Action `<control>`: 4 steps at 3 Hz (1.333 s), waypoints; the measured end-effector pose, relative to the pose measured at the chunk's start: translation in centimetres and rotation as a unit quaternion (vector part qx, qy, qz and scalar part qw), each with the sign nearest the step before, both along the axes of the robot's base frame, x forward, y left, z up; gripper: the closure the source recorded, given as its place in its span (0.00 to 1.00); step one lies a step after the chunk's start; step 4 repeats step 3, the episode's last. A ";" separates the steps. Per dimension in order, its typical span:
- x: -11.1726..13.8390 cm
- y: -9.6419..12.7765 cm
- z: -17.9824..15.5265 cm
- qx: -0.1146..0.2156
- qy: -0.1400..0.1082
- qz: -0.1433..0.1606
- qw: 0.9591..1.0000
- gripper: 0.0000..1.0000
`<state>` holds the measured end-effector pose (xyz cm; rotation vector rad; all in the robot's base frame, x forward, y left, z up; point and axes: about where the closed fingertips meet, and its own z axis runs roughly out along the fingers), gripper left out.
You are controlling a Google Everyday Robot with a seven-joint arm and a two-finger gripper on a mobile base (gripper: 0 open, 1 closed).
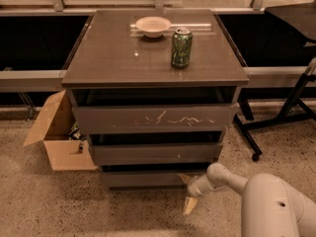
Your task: Close bottom drawer
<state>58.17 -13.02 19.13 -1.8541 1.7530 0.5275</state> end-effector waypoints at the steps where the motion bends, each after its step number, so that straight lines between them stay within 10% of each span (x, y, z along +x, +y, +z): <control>1: 0.1 0.0 0.2 0.003 -0.003 0.002 1.000 0.00; 4: -0.4 -0.2 1.8 0.020 -0.019 0.015 1.000 0.00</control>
Offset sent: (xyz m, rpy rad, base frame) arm 0.0013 -0.0046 0.0241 0.0293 -0.0526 0.0219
